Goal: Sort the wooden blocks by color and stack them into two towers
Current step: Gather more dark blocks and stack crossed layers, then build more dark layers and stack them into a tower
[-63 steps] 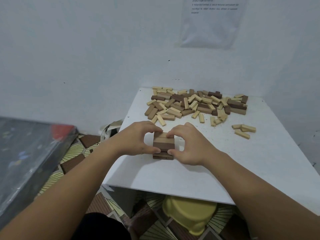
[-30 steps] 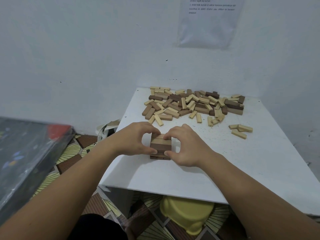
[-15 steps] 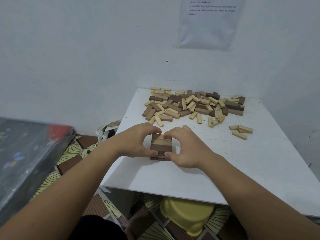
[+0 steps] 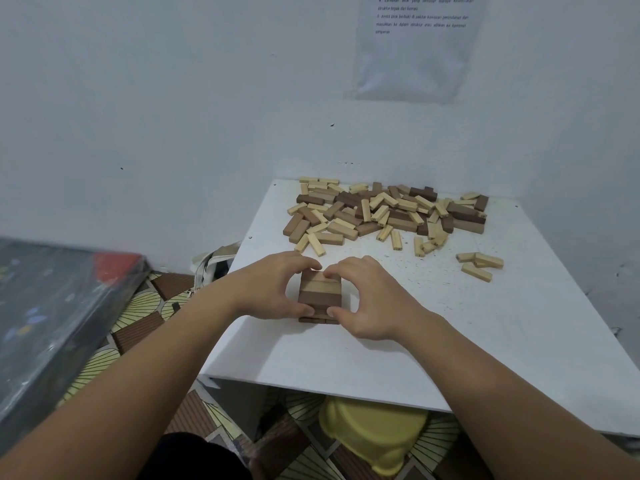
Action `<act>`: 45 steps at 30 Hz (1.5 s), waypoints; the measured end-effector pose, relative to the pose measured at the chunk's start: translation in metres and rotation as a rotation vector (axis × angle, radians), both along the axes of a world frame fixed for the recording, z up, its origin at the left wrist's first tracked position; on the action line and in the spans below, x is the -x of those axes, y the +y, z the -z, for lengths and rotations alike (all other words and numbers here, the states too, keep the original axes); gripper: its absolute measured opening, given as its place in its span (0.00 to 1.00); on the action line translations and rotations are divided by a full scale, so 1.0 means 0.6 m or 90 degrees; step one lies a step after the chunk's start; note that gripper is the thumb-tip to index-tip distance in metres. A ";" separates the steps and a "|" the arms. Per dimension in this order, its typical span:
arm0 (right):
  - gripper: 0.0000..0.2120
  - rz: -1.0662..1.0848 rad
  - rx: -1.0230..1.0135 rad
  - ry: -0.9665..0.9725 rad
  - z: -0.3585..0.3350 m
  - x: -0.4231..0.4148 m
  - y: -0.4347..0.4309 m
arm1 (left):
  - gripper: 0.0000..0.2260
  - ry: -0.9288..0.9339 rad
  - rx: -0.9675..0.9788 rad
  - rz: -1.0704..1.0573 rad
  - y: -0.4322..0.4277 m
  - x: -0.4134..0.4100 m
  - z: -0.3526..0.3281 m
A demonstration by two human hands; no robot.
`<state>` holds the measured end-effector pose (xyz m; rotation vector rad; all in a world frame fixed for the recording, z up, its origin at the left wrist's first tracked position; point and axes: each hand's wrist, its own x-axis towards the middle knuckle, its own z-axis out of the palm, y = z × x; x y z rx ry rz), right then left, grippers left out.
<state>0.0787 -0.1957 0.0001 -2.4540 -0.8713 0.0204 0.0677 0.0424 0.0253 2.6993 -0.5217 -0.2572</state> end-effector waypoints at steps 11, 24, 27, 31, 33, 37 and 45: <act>0.23 0.253 -0.195 0.056 0.002 0.026 -0.106 | 0.22 -0.050 0.140 -0.174 -0.039 0.033 -0.037; 0.18 0.257 -0.009 0.009 0.026 -0.157 -0.104 | 0.17 -0.006 -0.262 -0.215 -0.143 -0.211 -0.027; 0.19 0.245 0.069 -0.028 0.040 -0.203 -0.076 | 0.09 -0.016 -0.338 -0.164 -0.139 -0.243 -0.017; 0.25 0.257 0.144 -0.079 0.052 -0.237 -0.050 | 0.13 -0.021 -0.298 -0.113 -0.130 -0.258 -0.014; 0.27 0.251 0.160 -0.100 0.054 -0.246 -0.044 | 0.13 -0.023 -0.255 -0.105 -0.117 -0.262 -0.002; 0.21 0.233 0.160 -0.116 0.056 -0.254 -0.045 | 0.19 -0.020 -0.171 -0.098 -0.103 -0.263 0.022; 0.11 0.154 0.149 -0.121 0.051 -0.244 -0.063 | 0.20 -0.001 -0.168 -0.075 -0.111 -0.270 0.021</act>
